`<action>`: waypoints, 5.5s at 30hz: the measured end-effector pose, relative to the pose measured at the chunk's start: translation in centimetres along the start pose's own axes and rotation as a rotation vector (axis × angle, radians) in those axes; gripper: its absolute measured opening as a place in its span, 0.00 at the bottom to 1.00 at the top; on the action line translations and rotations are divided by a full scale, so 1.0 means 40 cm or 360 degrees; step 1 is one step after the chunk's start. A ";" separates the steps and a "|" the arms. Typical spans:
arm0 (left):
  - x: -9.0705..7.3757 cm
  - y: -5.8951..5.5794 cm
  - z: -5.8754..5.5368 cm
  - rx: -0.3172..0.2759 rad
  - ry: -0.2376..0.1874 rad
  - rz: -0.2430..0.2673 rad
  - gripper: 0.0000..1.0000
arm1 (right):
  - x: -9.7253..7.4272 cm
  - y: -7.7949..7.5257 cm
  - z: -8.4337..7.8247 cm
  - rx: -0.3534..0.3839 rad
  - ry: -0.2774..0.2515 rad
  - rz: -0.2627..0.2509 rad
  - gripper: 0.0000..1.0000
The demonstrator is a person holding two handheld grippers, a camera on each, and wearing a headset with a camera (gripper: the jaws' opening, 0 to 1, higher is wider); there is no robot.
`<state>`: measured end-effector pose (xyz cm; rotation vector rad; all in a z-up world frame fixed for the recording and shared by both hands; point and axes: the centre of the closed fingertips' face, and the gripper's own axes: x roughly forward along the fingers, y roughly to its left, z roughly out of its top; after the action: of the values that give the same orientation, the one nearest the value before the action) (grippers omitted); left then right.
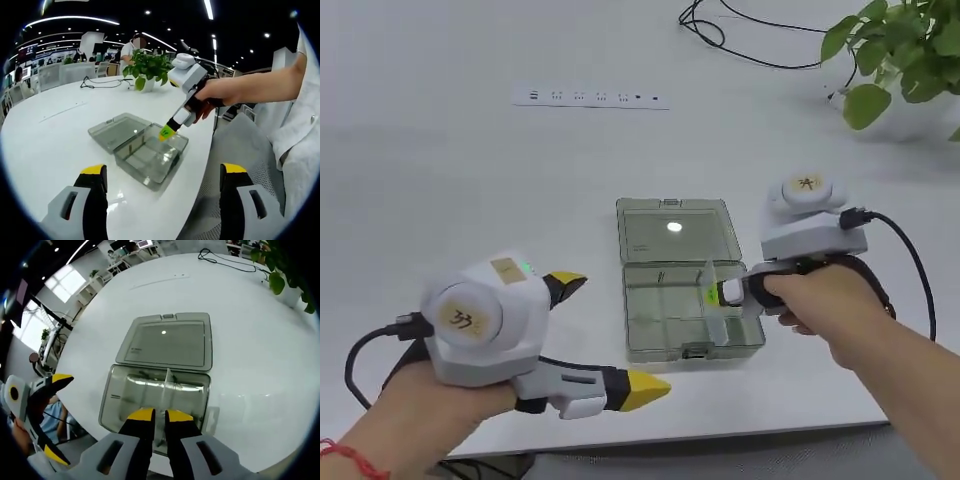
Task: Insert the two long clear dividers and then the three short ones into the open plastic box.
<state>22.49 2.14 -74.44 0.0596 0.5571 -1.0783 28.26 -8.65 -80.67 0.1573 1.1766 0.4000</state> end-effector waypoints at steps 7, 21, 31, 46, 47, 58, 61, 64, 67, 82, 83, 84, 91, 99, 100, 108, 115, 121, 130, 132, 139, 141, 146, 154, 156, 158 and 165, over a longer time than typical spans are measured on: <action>-0.003 -0.005 0.004 0.0002 0.0002 0.0004 0.95 | 0.022 -0.014 0.000 -0.0014 0.0004 0.0014 0.09; -0.017 -0.004 0.017 0.0002 0.0006 0.0063 0.95 | 0.033 -0.005 -0.012 -0.0035 -0.0019 0.0073 0.11; -0.029 -0.009 0.020 -0.0008 0.0015 0.0131 0.95 | 0.005 0.005 0.005 -0.0049 -0.0142 0.0190 0.13; -0.047 -0.016 0.031 -0.0038 -0.0008 0.0222 0.94 | -0.118 0.004 0.051 -0.0333 -0.0407 0.0317 0.30; -0.049 -0.015 0.032 -0.0038 -0.0009 0.0229 0.94 | -0.129 0.003 0.050 -0.0354 -0.0416 0.0333 0.31; -0.057 -0.002 0.031 -0.0055 -0.0002 0.0278 0.94 | -0.220 0.011 0.022 -0.0596 -0.0518 0.0395 0.44; -0.057 0.006 0.027 -0.0056 0.0007 0.0293 0.94 | -0.235 0.006 0.012 -0.0678 -0.0533 0.0402 0.47; -0.059 0.020 0.017 -0.0058 0.0031 0.0316 0.93 | -0.247 -0.004 0.000 -0.0735 -0.0533 0.0416 0.51; -0.062 0.036 -0.002 -0.0067 0.0068 0.0346 0.92 | -0.256 -0.009 -0.009 -0.0801 -0.0552 0.0433 0.55; -0.055 0.129 -0.137 -0.0220 0.0384 0.0531 0.76 | -0.268 -0.039 -0.053 -0.0992 -0.0616 0.0505 0.68; -0.048 0.133 -0.134 -0.0201 0.0369 0.0528 0.75 | -0.268 -0.039 -0.055 -0.1006 -0.0620 0.0510 0.69; -0.046 0.140 -0.143 -0.0201 0.0394 0.0546 0.73 | -0.268 -0.040 -0.059 -0.1018 -0.0624 0.0519 0.71; -0.028 0.168 -0.200 -0.0253 0.0546 0.0606 0.61 | -0.275 -0.050 -0.061 -0.1044 -0.0680 0.0536 0.75; -0.014 0.192 -0.244 -0.0273 0.0684 0.0661 0.50 | -0.283 -0.060 -0.059 -0.1039 -0.0709 0.0527 0.75; -0.011 0.195 -0.247 -0.0272 0.0695 0.0667 0.50 | -0.286 -0.060 -0.057 -0.1032 -0.0721 0.0528 0.75; -0.002 0.209 -0.254 -0.0252 0.0762 0.0706 0.45 | -0.291 -0.064 -0.050 -0.1006 -0.0748 0.0513 0.74; -0.007 0.212 -0.258 -0.0238 0.0799 0.0739 0.41 | -0.295 -0.063 -0.042 -0.0995 -0.0773 0.0508 0.73; -0.014 0.214 -0.261 -0.0250 0.0815 0.0749 0.33 | -0.293 -0.057 -0.037 -0.1001 -0.0777 0.0508 0.72; -0.014 0.214 -0.261 -0.0251 0.0831 0.0744 0.32 | -0.293 -0.051 -0.034 -0.1006 -0.0787 0.0504 0.72; -0.014 0.214 -0.261 -0.0253 0.0832 0.0744 0.32 | -0.292 -0.049 -0.035 -0.1005 -0.0787 0.0504 0.72; -0.013 0.215 -0.259 -0.0263 0.0814 0.0736 0.32 | -0.290 -0.045 -0.045 -0.1016 -0.0780 0.0502 0.72; -0.009 0.214 -0.247 -0.0280 0.0767 0.0728 0.31 | -0.291 -0.045 -0.046 -0.1015 -0.0780 0.0501 0.72; -0.004 0.210 -0.248 -0.0293 0.0764 0.0716 0.30 | -0.292 -0.047 -0.051 -0.1021 -0.0771 0.0489 0.72; -0.012 0.211 -0.242 -0.0383 0.0678 0.0721 0.30 | -0.292 -0.050 -0.057 -0.1018 -0.0758 0.0479 0.72; -0.015 0.213 -0.240 -0.0419 0.0647 0.0722 0.30 | -0.292 -0.048 -0.057 -0.1019 -0.0758 0.0479 0.72; -0.018 0.212 -0.234 -0.0460 0.0599 0.0723 0.30 | -0.292 -0.043 -0.055 -0.1017 -0.0754 0.0479 0.71; -0.042 0.200 -0.195 -0.0560 0.0431 0.0734 0.30 | -0.304 -0.014 -0.038 -0.1010 -0.0766 0.0495 0.70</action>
<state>25.55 9.81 -82.14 0.0241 0.9201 -0.5153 23.04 -13.96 -70.94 -0.1169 0.5105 0.9334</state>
